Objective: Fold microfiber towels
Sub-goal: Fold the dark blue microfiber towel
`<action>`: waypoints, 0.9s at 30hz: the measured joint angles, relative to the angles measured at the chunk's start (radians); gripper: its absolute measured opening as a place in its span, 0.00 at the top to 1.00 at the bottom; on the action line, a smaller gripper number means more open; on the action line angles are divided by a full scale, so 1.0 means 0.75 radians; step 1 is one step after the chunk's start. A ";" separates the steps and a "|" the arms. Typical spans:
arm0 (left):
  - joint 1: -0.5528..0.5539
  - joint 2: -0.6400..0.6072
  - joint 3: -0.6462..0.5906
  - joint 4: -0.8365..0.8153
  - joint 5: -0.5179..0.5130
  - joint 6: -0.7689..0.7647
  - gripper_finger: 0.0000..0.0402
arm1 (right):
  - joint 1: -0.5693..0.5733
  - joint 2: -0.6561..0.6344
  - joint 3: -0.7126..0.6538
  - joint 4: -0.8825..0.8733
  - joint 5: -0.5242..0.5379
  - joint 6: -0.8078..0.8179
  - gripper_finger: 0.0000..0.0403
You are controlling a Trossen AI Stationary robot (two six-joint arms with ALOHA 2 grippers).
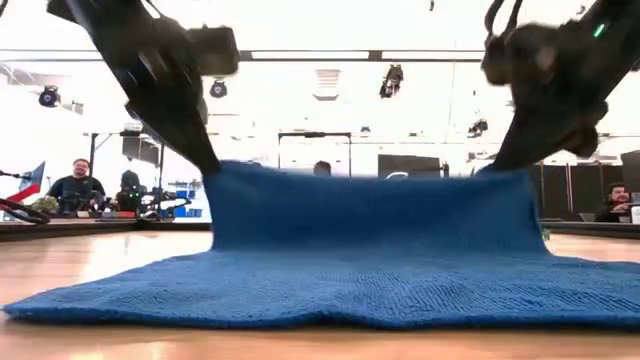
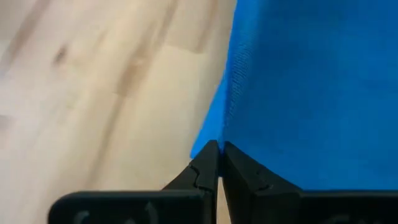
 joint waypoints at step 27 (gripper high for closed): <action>0.218 0.136 -0.061 0.210 -0.062 0.313 1.00 | -0.242 0.000 -0.156 0.180 0.041 -0.174 0.98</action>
